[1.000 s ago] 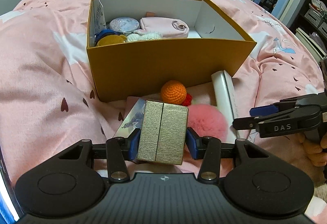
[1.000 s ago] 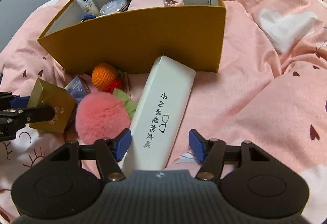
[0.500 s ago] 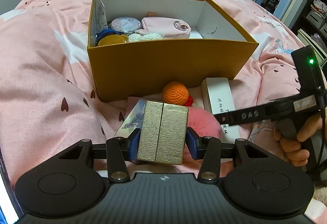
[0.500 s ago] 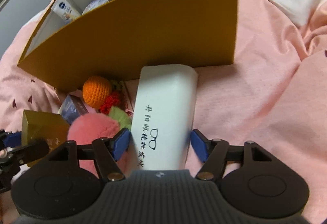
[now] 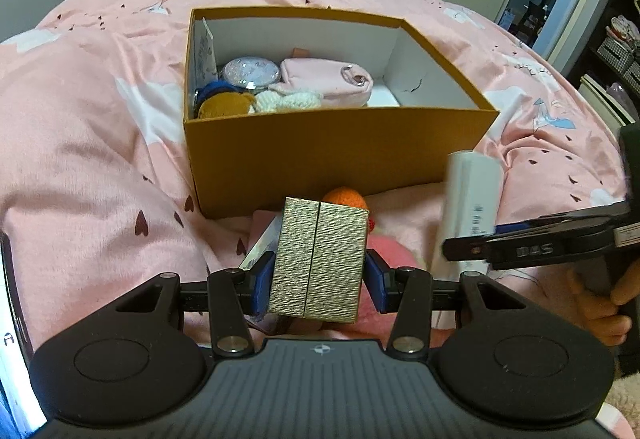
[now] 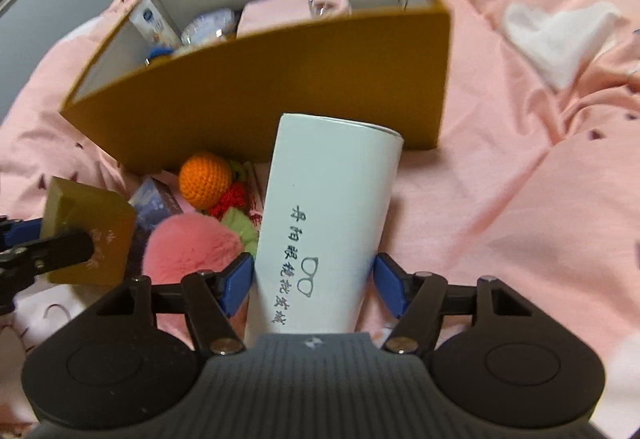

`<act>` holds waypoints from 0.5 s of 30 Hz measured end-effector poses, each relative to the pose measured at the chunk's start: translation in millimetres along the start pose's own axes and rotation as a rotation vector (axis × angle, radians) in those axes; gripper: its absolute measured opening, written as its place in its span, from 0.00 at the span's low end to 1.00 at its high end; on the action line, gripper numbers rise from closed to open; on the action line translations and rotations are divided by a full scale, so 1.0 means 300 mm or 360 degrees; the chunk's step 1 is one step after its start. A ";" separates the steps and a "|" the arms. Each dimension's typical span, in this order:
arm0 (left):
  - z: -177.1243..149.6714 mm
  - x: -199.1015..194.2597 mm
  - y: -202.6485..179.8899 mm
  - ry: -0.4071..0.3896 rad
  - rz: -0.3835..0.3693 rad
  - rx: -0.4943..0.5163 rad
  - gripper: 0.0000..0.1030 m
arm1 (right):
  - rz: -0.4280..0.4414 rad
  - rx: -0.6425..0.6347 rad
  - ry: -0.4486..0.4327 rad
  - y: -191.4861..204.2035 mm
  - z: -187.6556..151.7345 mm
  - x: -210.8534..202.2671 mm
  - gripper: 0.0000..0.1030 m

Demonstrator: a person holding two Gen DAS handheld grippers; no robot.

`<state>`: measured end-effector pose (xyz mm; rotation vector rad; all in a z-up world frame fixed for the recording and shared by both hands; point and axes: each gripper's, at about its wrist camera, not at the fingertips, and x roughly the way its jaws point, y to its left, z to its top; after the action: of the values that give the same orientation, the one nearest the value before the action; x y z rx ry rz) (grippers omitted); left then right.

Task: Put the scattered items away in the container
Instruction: 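Lift the gold box with the left tool while the right tool lifts the glasses case toward the box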

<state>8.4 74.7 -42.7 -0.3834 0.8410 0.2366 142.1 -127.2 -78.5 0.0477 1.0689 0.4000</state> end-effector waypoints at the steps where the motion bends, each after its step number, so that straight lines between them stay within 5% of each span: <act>1: 0.003 -0.010 -0.006 -0.0012 -0.0007 0.0010 0.53 | 0.0005 -0.0004 -0.0020 -0.004 0.000 -0.028 0.65; 15: 0.116 -0.133 -0.119 -0.0217 -0.0110 0.0181 0.53 | 0.0093 -0.0156 -0.0350 0.008 0.074 -0.359 0.62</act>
<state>18.7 54.9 17.1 -0.2860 0.7023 0.1486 115.5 -158.3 23.5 0.0352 0.8317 0.4880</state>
